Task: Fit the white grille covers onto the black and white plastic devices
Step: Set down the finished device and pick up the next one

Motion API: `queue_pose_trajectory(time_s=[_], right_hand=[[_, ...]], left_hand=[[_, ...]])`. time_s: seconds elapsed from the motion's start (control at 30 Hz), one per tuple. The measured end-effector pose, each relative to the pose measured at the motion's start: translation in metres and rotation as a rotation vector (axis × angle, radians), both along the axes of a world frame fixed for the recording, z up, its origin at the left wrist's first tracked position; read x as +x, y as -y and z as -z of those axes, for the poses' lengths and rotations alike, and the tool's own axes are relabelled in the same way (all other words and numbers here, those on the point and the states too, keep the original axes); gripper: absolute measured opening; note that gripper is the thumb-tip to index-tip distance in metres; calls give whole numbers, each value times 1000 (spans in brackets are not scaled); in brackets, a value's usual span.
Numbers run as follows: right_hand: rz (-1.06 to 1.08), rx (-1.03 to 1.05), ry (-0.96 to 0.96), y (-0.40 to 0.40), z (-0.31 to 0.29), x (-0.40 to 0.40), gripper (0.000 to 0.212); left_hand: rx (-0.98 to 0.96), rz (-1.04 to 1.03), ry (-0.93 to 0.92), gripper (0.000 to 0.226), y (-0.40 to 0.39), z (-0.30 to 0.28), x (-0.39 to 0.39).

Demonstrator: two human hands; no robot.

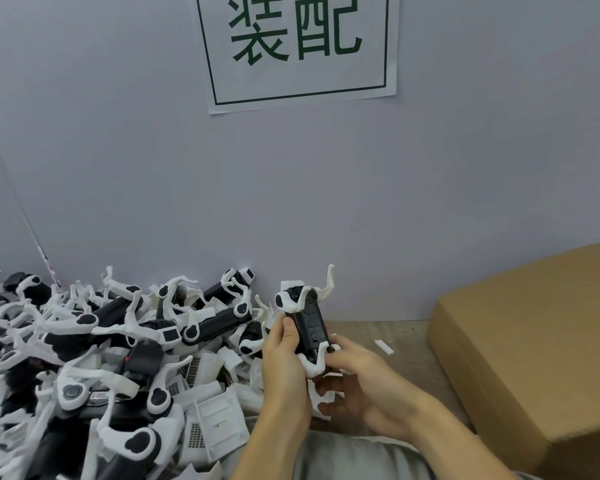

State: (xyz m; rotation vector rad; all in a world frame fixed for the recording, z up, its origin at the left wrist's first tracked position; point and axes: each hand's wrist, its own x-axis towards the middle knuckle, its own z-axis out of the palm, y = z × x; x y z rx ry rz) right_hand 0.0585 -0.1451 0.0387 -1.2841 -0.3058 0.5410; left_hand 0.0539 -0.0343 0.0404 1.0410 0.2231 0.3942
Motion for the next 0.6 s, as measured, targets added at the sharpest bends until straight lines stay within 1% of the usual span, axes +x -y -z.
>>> queue_pose_trajectory(time_s=[0.13, 0.2, 0.3, 0.37, 0.47, 0.5, 0.57, 0.6], right_hand=[[-45, 16, -2, 0, -1, -2, 26], [-59, 26, -6, 1, -2, -3, 28], [-29, 13, -45, 1, -2, -2, 32], [-16, 28, -51, 1, -4, -2, 26], [-32, 35, -7, 3, -3, -1, 19], [-48, 42, 6, 5, -3, -1, 21], [-107, 75, 32, 12, -1, 3, 40], [-114, 91, 44, 16, -1, 6, 48]], left_hand=[[-131, 14, -29, 27, -3, 1, 0], [-123, 20, -8, 29, -2, 1, -2], [-60, 36, 35, 28, 0, 0, -5], [-59, 63, 55, 31, 1, -2, -6], [-106, 183, 44, 41, -1, -6, -10], [-113, 220, 27, 44, -1, -8, -12], [-127, 251, 15, 45, -4, -13, -14], [-149, 231, 29, 41, -5, -15, -14]])
